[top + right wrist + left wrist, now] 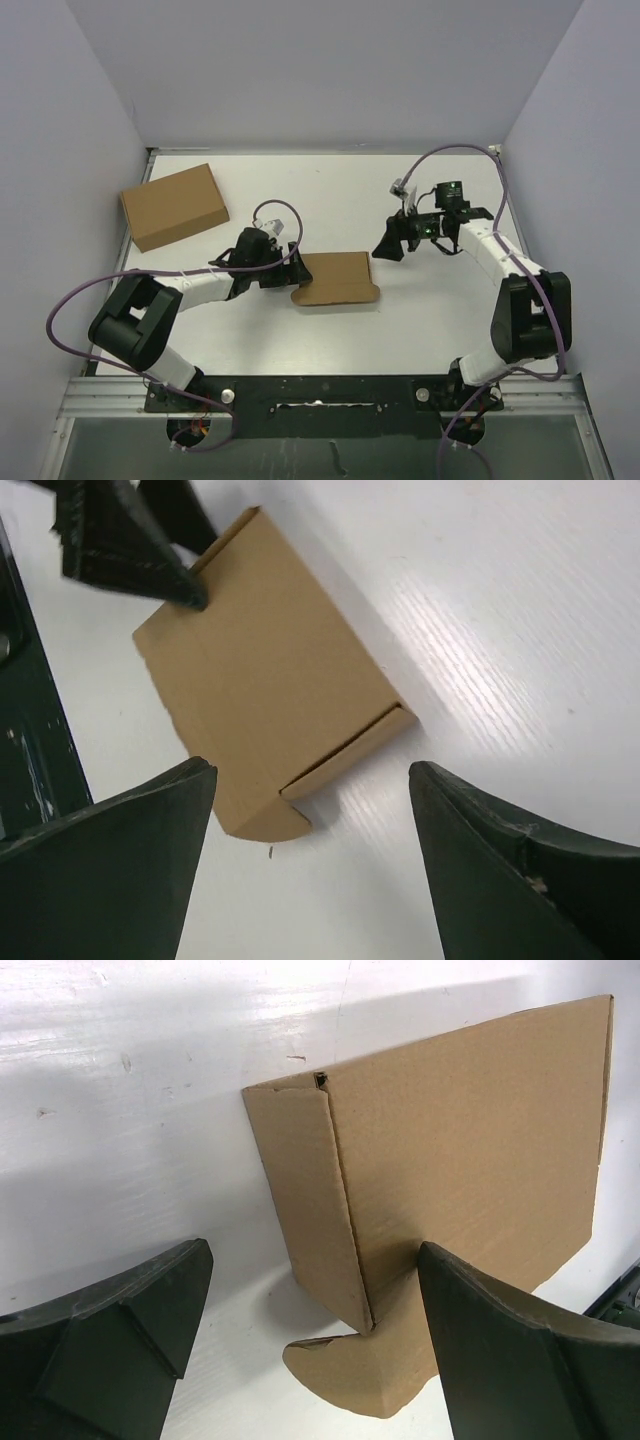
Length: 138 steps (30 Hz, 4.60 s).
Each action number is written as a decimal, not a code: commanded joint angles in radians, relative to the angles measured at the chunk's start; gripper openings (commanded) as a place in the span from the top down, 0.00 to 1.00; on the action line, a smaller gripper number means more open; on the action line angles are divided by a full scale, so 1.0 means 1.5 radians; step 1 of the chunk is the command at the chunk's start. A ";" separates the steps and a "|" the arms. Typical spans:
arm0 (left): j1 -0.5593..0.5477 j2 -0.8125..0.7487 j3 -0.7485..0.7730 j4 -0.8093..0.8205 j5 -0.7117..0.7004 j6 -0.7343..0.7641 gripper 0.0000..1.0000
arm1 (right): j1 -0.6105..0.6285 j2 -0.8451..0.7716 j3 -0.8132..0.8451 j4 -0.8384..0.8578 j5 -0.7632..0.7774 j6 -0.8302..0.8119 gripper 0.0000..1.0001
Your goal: Fold the paper box
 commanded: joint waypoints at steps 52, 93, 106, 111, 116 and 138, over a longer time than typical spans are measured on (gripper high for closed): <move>0.009 0.066 -0.128 0.428 0.122 -0.323 0.49 | -0.071 0.330 0.015 0.086 -0.131 0.318 0.80; 0.130 0.077 -0.024 0.385 0.276 -0.582 0.57 | 0.364 -0.129 -0.150 0.250 0.432 -0.639 0.02; 0.130 0.087 -0.019 0.398 0.301 -0.598 0.57 | 0.420 -0.042 -0.231 0.587 0.626 -0.702 0.20; 0.130 0.090 -0.023 0.414 0.306 -0.607 0.56 | 0.427 -0.031 -0.251 0.640 0.632 -0.715 0.34; 0.130 0.094 -0.026 0.436 0.311 -0.617 0.53 | 0.428 -0.045 -0.258 0.648 0.624 -0.707 0.50; 0.226 -0.257 -0.061 0.237 0.213 -0.455 0.02 | 0.300 -0.119 -0.081 0.372 0.428 -0.325 0.58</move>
